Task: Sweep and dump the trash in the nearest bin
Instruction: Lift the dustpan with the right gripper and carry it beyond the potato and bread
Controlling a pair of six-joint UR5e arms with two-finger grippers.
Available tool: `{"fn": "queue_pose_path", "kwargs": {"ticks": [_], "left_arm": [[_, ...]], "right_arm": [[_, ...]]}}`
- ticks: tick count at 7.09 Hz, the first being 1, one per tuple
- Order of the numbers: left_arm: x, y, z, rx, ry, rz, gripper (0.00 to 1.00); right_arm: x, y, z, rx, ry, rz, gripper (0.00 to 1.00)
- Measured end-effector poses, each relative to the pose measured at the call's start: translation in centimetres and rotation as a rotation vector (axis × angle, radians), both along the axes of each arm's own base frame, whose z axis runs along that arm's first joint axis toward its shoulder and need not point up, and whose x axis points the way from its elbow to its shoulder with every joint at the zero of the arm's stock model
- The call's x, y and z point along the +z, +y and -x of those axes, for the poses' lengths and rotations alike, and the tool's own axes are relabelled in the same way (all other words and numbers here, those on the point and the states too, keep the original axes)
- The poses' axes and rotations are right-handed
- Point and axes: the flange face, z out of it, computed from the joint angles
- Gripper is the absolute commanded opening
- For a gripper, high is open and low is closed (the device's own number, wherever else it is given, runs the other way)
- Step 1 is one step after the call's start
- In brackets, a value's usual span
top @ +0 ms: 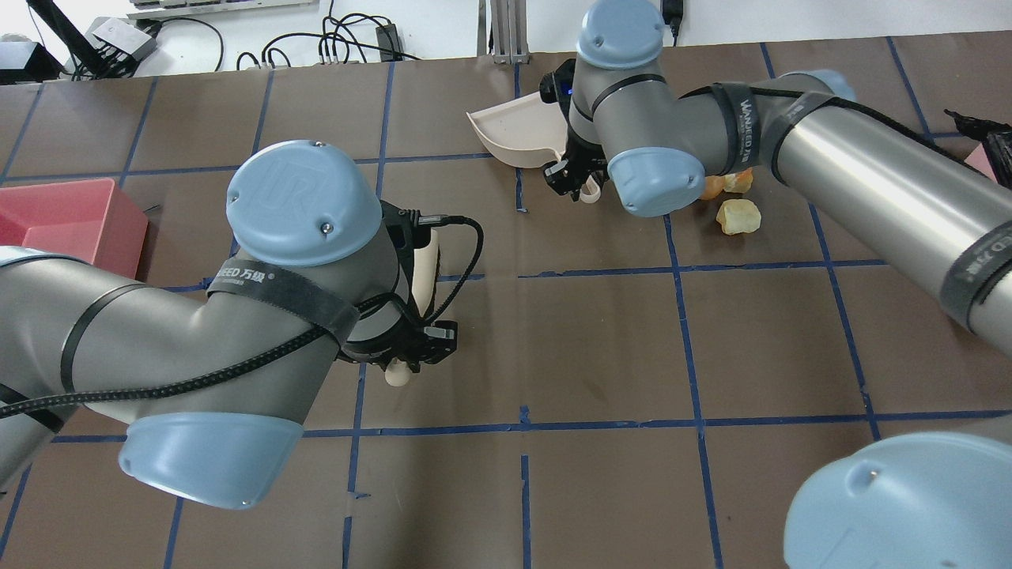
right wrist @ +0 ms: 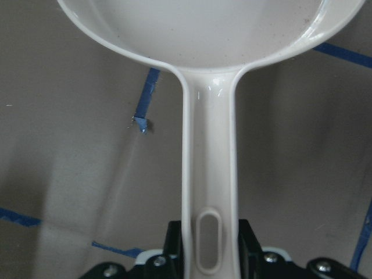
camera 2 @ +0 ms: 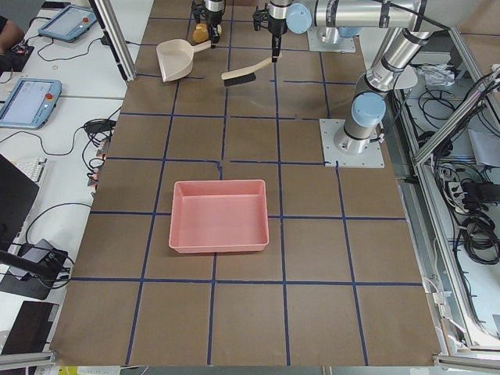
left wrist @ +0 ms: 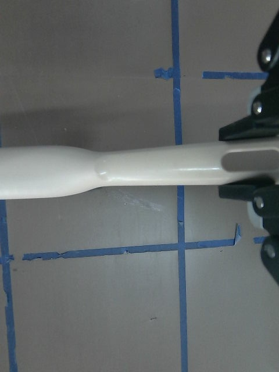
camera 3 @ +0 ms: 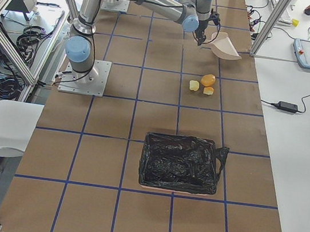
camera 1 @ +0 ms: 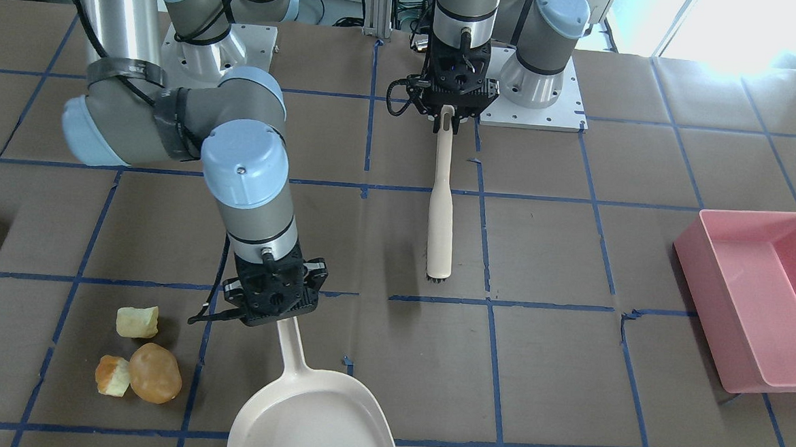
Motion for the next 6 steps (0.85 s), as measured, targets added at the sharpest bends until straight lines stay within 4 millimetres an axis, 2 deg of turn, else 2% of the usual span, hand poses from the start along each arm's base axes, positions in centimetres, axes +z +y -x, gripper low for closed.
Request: {"fn": "queue_pose_path", "kwargs": {"ticks": [2,3,4,5,6], "left_arm": [[-0.1,-0.1,0.0,-0.001,0.001,0.001,0.0],[0.0,-0.1,0.1,-0.001,0.002,0.003,0.0],[0.0,-0.2,0.1,-0.001,0.003,0.005,0.0],[0.2,-0.3,0.1,-0.002,0.003,0.008,0.0],[0.3,-0.5,0.2,-0.002,0.003,0.01,0.0]], "right_arm": [[3.0,-1.9,6.3,0.081,0.008,-0.031,0.0],[5.1,-2.4,10.0,0.138,0.019,-0.054,0.0],[7.3,-2.5,14.2,0.209,0.032,-0.072,0.0],[9.1,-2.5,19.2,0.288,0.045,-0.08,0.0],[10.0,-2.4,24.8,0.375,0.055,-0.085,0.0]]}}
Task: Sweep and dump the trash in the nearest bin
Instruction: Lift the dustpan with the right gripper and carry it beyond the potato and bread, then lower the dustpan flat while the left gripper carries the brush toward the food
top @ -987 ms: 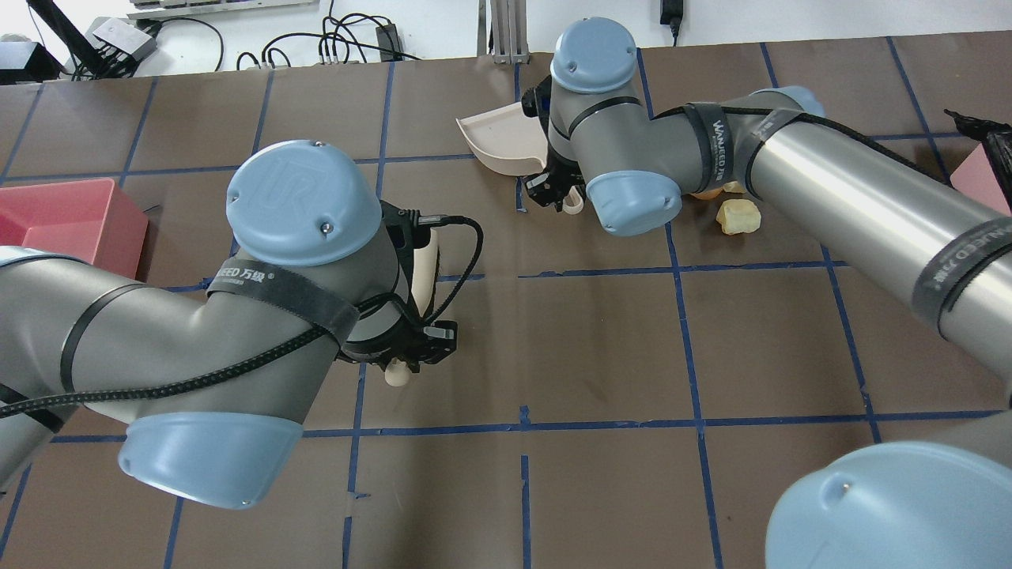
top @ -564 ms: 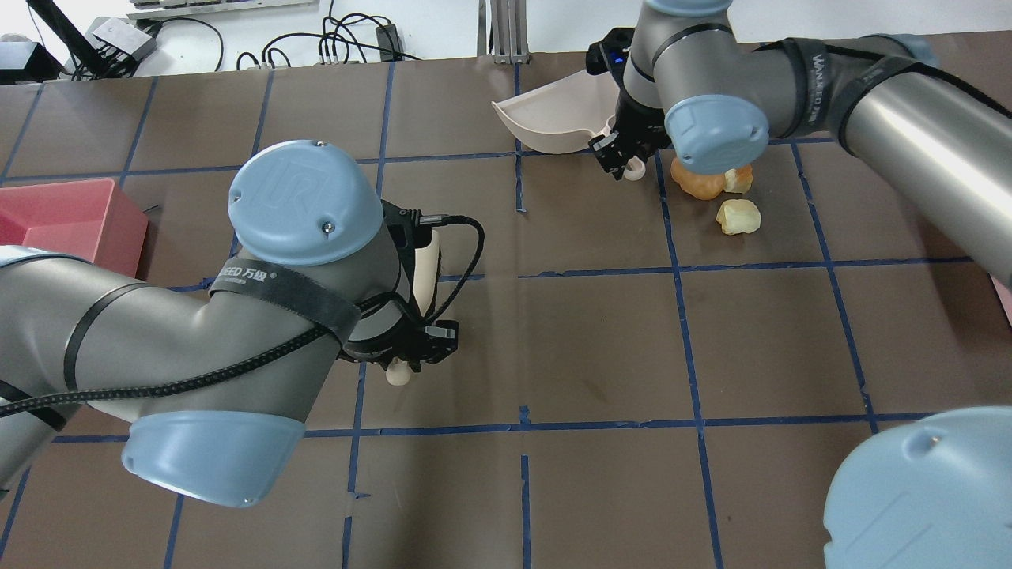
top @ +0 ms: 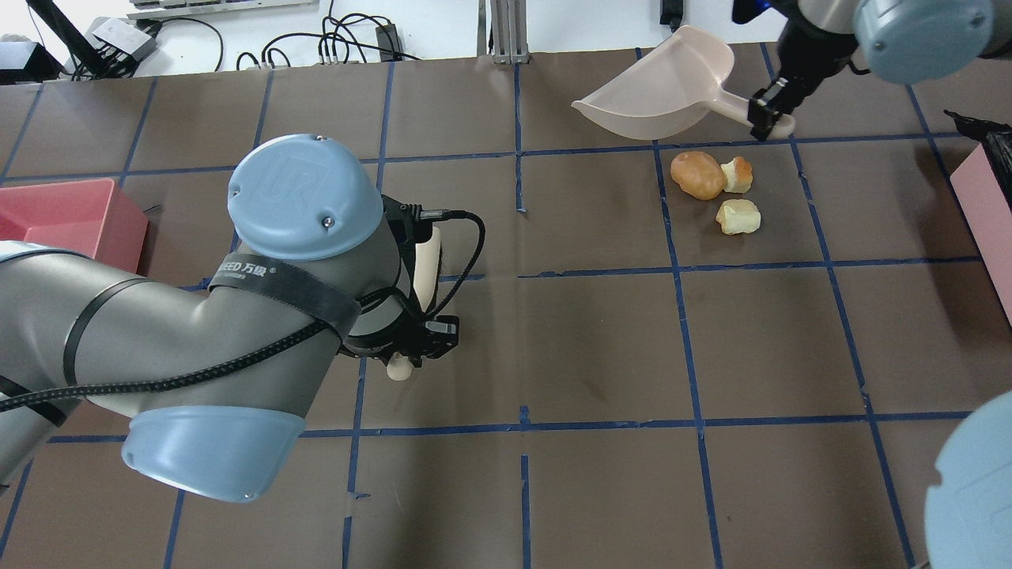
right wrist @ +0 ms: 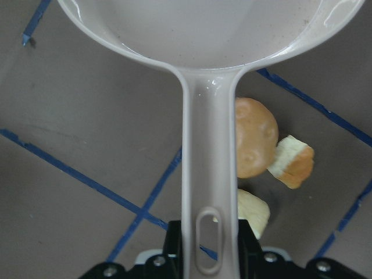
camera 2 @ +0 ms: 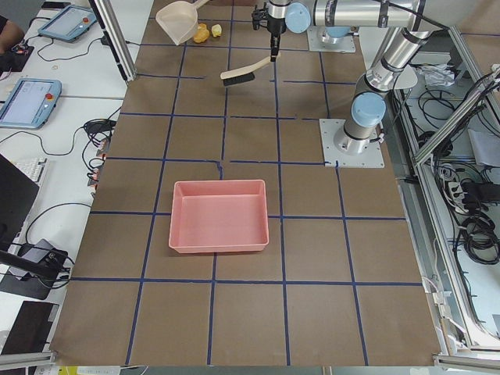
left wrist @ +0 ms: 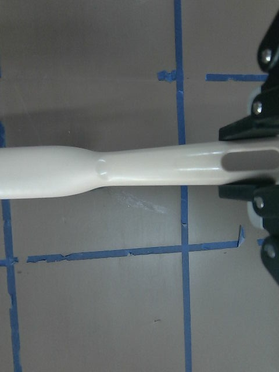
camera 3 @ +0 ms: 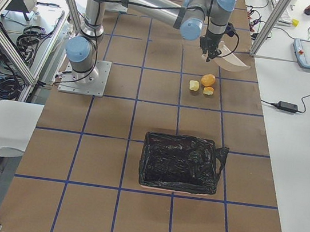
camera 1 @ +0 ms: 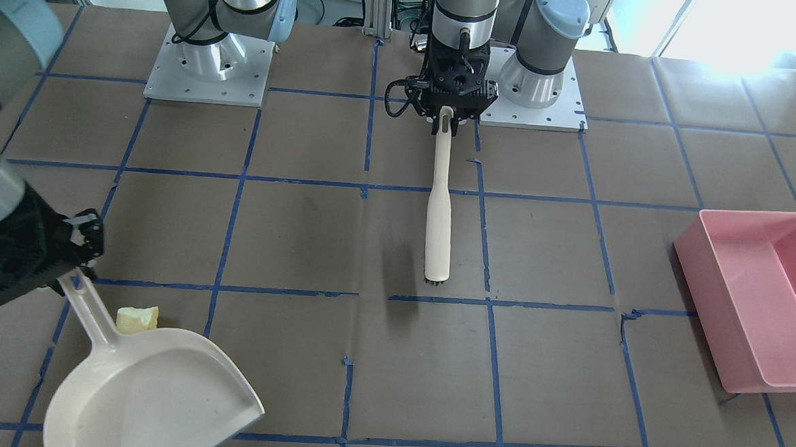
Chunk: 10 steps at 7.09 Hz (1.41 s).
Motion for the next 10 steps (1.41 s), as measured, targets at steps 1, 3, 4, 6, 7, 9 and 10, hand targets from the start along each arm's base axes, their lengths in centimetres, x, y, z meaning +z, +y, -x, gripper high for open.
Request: {"fn": "queue_pose_path", "kwargs": {"ticks": [1,3,4,6,7,9,10], "left_arm": [[0.1,-0.1,0.0,0.0,0.0,0.001,0.0],[0.1,-0.2,0.1,-0.001,0.0,0.002,0.0],[0.2,-0.2,0.1,-0.001,-0.001,0.003,0.0],[0.4,-0.5,0.1,-0.004,0.0,0.007,0.0],[0.5,-0.6,0.1,-0.004,-0.001,0.009,0.0],[0.5,-0.6,0.1,-0.005,0.0,0.008,0.0],[0.4,-0.7,0.1,-0.004,0.0,0.006,0.0]], "right_arm": [[0.1,0.3,5.7,0.094,0.005,-0.006,0.0],[-1.3,1.2,15.5,0.248,-0.003,-0.012,0.0],[-3.0,1.3,20.4,0.299,-0.008,-0.013,0.0],[-5.8,0.5,27.2,0.417,0.002,-0.002,0.0],[-6.4,-0.2,28.6,0.497,0.006,-0.002,0.0],[-7.8,-1.1,29.0,0.689,0.008,-0.001,0.0],[-8.1,-1.5,29.0,0.765,0.022,0.009,0.0]]}}
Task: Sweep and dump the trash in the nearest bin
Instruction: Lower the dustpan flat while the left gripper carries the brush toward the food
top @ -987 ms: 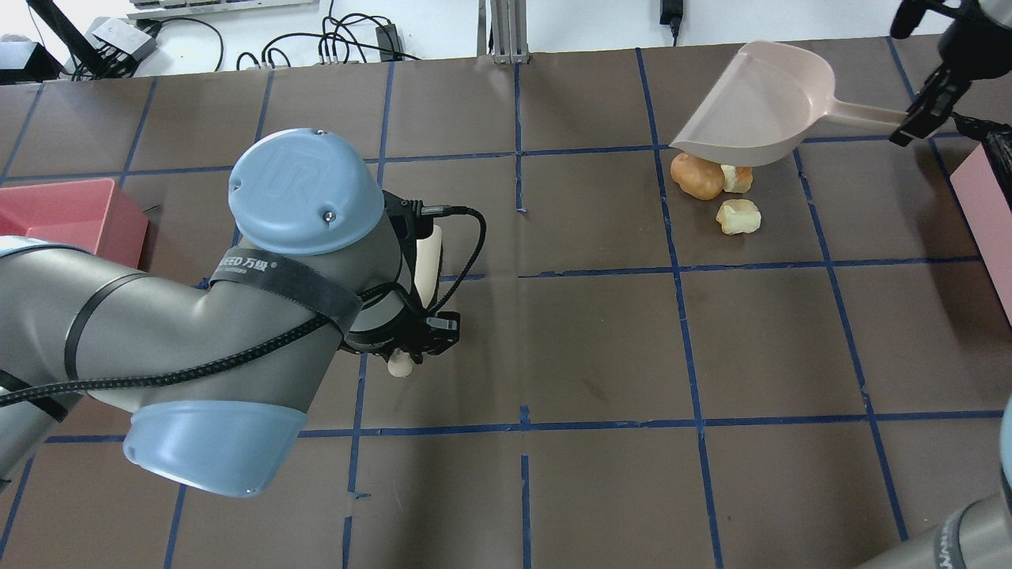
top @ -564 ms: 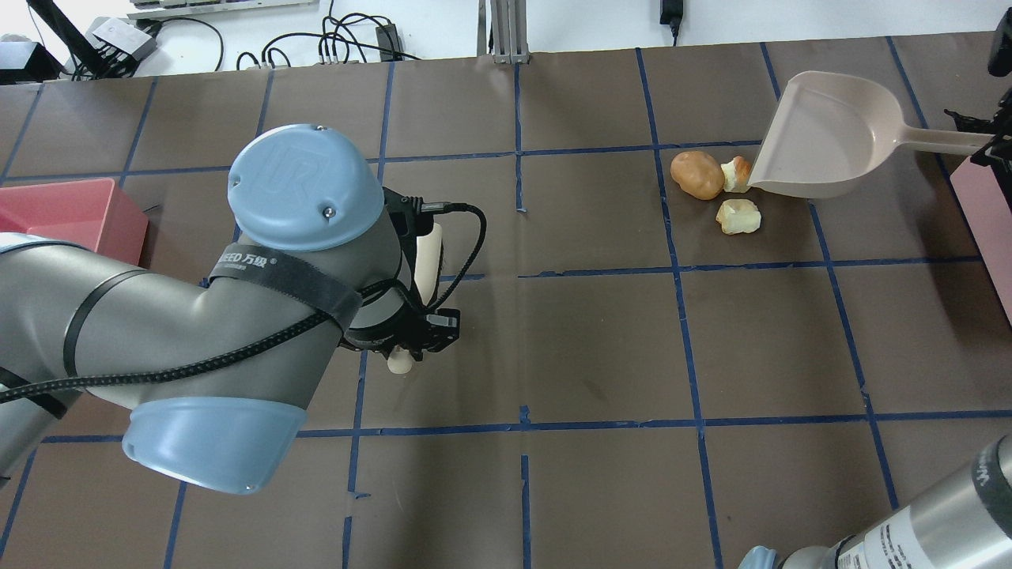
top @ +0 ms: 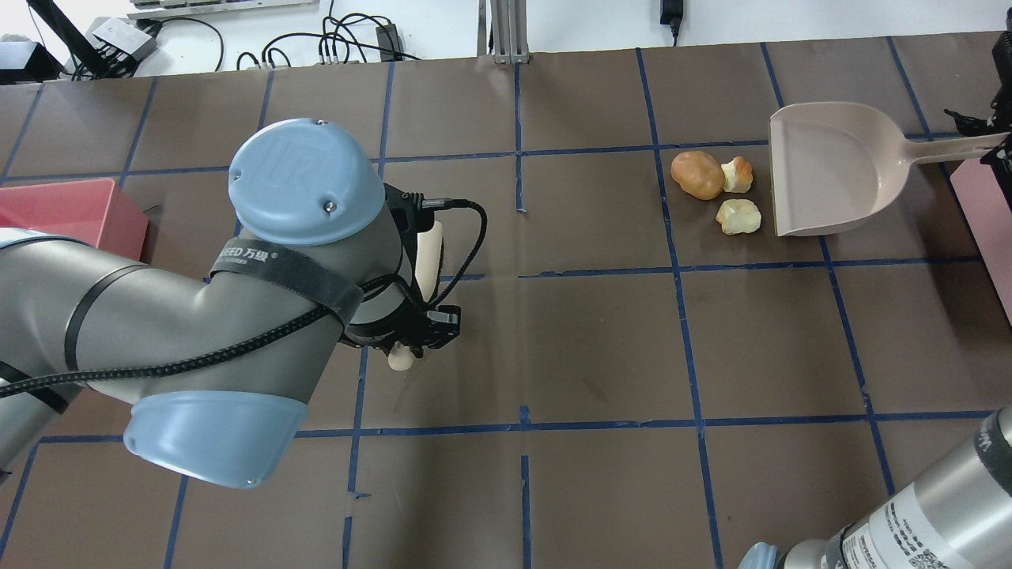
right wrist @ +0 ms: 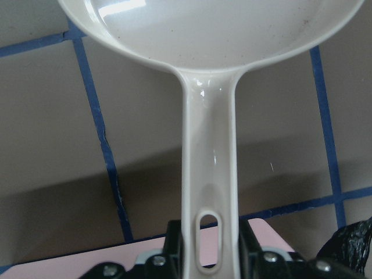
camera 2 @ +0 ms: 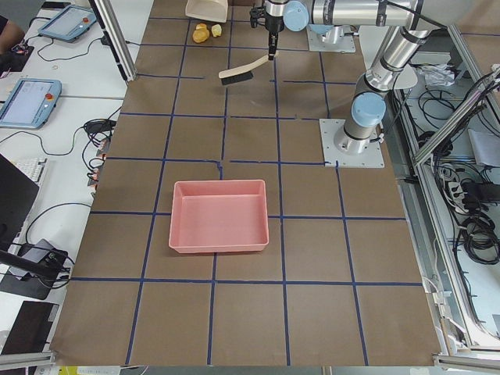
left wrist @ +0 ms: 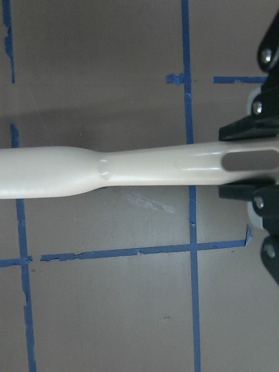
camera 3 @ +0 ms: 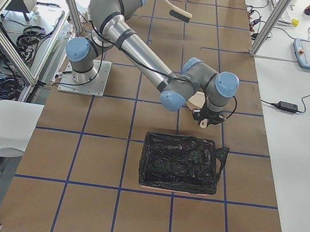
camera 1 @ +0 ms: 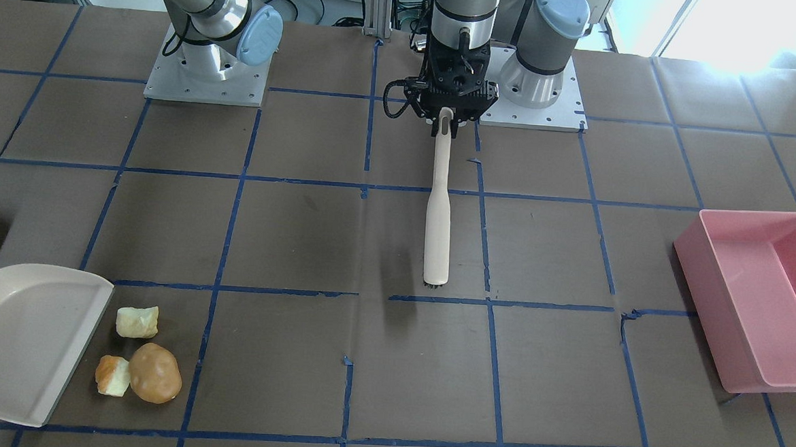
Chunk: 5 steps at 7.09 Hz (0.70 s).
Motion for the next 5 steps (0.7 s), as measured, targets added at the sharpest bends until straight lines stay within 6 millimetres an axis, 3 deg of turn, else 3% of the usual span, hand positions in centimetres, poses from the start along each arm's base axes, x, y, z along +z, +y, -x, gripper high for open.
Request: {"fn": "queue_pose_path", "kwargs": {"ticks": [2,5], "left_arm": [[0.0,0.0,-0.1,0.002,0.001,-0.004,0.0],[-0.2,0.0,-0.1,0.002,0.0,-0.013,0.0]], "right_arm": [[-1.4,-0.8,0.0,0.105,0.011,0.013,0.0],[-2.5,-1.6,-0.6,0.076,-0.023,0.024,0.0]]}}
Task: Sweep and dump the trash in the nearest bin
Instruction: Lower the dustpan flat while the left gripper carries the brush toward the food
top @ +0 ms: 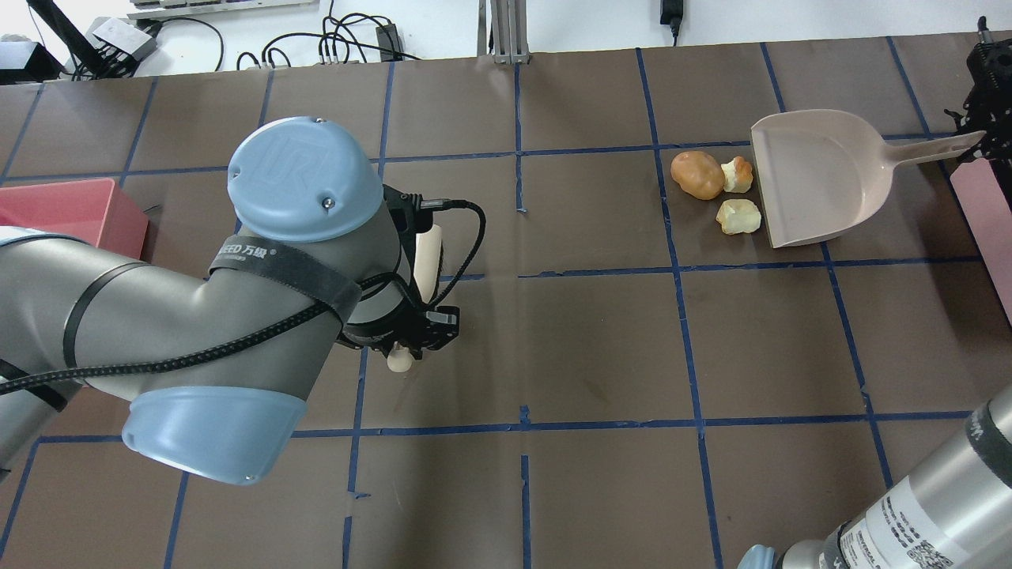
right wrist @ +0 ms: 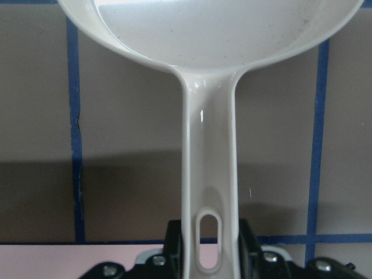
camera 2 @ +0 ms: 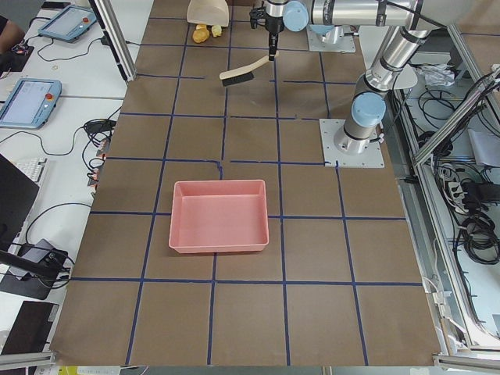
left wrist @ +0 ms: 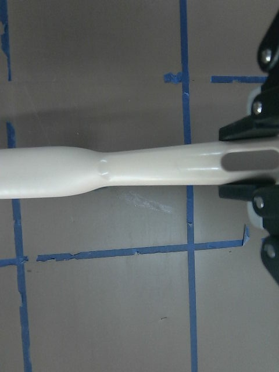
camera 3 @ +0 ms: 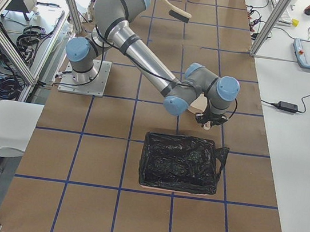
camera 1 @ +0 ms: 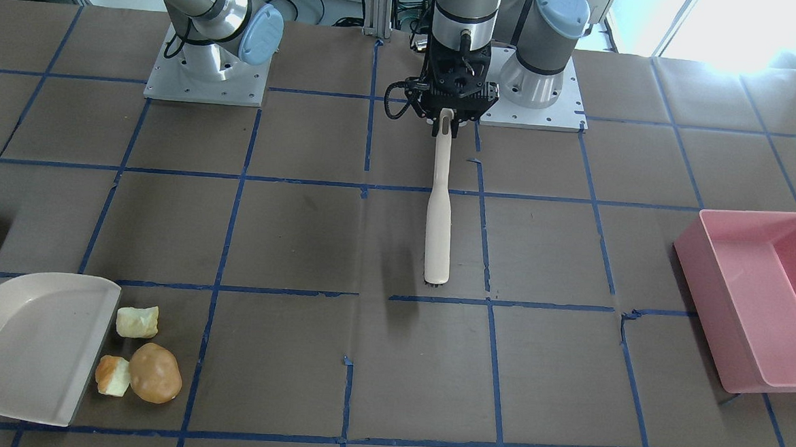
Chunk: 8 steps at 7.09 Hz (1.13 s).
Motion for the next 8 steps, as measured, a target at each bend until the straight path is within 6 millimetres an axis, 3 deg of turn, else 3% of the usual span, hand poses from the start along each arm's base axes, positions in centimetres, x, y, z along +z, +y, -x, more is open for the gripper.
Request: {"fn": "queue_pose_path", "kwargs": {"ticks": [2,4,8], "left_arm": [[-0.7,-1.0,0.6,0.006,0.003,-0.009,0.0],[-1.0,-3.2,2.4,0.018,0.01,-0.002,0.0],[-2.0,-4.8,5.8,0.019,0.05,0.071,0.0]], "right_arm": [[-0.9,-0.2,0.1,-0.005,-0.007,-0.01,0.0],[-1.3,-0.2,0.2,-0.009,-0.01,-0.014,0.0],[-1.9,-0.3,0.3,-0.039,-0.01,-0.024,0.0]]}}
